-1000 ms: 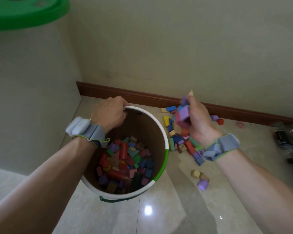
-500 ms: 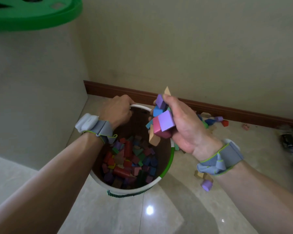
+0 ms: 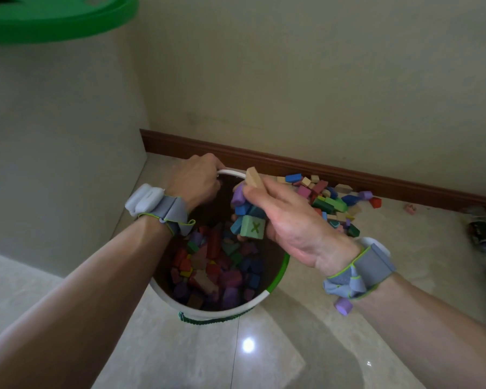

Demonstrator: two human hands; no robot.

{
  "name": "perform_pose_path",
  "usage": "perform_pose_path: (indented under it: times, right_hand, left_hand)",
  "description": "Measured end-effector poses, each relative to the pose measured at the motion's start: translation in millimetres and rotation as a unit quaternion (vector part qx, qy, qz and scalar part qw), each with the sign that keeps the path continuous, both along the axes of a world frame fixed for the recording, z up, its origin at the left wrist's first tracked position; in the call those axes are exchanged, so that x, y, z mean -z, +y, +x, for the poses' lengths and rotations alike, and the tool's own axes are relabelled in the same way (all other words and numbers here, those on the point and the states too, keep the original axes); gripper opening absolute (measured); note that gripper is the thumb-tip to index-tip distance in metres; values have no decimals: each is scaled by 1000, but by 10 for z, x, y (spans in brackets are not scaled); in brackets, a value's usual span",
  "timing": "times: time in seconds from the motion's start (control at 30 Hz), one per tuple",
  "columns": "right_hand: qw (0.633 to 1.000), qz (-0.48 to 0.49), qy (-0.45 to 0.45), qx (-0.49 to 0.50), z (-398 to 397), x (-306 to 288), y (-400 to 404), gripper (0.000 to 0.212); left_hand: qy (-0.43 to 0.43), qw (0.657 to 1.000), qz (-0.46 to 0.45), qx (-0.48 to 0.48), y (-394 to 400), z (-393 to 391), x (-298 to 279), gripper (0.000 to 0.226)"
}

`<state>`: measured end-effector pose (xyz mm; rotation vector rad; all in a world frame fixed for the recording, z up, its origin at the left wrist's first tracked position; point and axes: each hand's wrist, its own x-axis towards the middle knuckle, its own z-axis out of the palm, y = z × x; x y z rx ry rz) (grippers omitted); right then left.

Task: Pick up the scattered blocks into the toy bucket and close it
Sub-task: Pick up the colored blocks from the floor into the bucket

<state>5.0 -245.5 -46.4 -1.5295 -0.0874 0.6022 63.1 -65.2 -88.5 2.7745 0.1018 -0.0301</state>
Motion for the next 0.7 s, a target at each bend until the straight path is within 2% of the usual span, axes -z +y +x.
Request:
perform_pose_path:
  times: [0.07,0.23,0.4,0.5,0.6,0.7]
  right_hand:
    - [996,-60,-53,-30,12,20,-18,14]
    - [960,-210,-173,-67,57,19,-80,30]
    - [965,-187,-174,-50,104,63,-140,37]
    - [968,-159,-189,-46,118,81,-182,32]
    - [961,-89,-246,85,191,115,-258,16]
    - [913,-109,-314,238,358,316,-463,12]
  left_hand:
    - [-3,1000,-3,-4,-1,-3,0,25]
    - [-10,1000,2,-4,-13,0,-5,26]
    - [-10,1000,13,3,-7,6,11,25]
    - [-3,1000,9,9,-8,5,32,23]
    - [0,1000,10,16,-14,-5,54,24]
    - [2,1000,14,14,-8,-11,60,26]
